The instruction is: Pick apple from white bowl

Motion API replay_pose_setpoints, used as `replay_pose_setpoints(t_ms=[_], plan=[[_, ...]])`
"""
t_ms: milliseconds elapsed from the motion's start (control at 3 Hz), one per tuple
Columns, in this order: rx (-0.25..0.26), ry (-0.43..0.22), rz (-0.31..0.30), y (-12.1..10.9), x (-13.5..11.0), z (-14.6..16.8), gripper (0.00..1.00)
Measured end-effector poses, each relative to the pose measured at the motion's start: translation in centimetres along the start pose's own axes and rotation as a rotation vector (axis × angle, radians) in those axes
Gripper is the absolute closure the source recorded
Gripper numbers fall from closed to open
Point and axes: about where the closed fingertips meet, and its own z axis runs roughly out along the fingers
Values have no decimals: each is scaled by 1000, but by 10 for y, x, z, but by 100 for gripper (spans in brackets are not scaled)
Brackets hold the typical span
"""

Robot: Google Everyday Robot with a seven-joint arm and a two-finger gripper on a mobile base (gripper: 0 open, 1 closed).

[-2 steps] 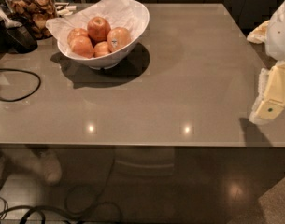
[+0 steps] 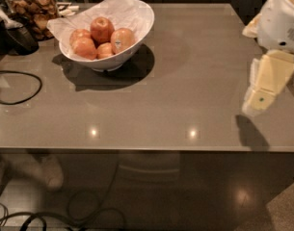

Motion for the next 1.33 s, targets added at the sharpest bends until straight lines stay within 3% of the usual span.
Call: replay_pose_setpoints(t_ms=[333,667,1000,1333], plan=[[-26,11,-5,-22,-28,4,0],[-21,23,-62,-50,-68,7,0],[9,-5,-78,-57,-84,5,0],[19,-25,-47,-62,-87,9,0]])
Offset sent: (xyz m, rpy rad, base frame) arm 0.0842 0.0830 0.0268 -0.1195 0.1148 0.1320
